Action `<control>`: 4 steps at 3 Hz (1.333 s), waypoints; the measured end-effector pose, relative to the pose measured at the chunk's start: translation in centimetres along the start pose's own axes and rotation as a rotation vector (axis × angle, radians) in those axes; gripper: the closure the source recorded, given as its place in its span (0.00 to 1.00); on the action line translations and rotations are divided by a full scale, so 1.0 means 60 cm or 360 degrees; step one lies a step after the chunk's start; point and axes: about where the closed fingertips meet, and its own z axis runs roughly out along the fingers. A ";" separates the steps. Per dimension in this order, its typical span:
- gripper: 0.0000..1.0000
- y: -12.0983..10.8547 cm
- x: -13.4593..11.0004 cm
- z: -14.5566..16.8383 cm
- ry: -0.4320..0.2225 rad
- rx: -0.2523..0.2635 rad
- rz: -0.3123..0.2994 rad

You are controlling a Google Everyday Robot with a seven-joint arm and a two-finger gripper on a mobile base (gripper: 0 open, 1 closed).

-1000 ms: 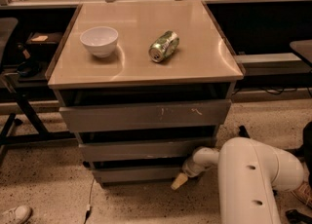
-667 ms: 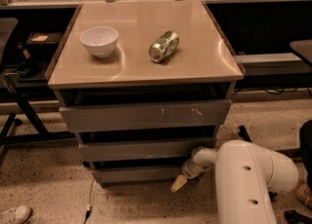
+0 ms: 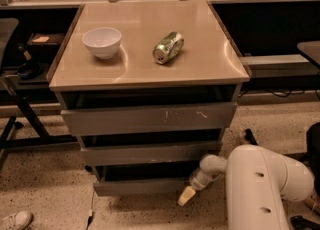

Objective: Open bottom drawer

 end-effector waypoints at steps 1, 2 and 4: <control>0.00 0.001 -0.001 -0.004 0.0000 0.0000 0.0000; 0.00 0.026 0.023 -0.018 0.0018 -0.0036 -0.0011; 0.00 0.071 0.071 -0.045 0.0057 -0.0107 0.0021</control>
Offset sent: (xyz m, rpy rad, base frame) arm -0.0510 -0.0178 0.0221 0.0059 0.0460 0.0396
